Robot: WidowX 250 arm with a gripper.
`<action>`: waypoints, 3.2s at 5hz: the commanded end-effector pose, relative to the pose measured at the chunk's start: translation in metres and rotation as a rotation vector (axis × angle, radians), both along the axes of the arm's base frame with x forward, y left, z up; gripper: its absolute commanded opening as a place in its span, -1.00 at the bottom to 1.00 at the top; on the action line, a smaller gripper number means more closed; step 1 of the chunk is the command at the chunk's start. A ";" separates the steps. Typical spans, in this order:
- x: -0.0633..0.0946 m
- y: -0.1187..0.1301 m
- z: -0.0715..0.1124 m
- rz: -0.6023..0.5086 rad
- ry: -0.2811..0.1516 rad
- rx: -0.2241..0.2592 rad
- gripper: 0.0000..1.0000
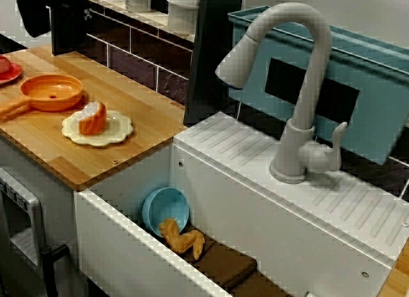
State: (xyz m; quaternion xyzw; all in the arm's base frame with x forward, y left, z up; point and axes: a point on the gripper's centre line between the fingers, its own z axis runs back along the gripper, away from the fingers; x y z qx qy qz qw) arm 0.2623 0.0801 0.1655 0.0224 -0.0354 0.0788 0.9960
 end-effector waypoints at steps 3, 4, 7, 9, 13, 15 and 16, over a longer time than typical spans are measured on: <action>0.004 0.003 0.013 -0.002 -0.044 0.015 1.00; 0.004 0.003 0.013 -0.002 -0.044 0.015 1.00; 0.000 0.013 -0.030 0.063 -0.052 -0.016 1.00; 0.009 0.029 -0.051 0.116 -0.096 -0.029 1.00; 0.042 0.026 -0.071 0.198 -0.113 -0.021 1.00; 0.046 0.025 -0.080 0.230 -0.136 -0.015 1.00; 0.045 0.021 -0.090 0.222 -0.128 -0.007 1.00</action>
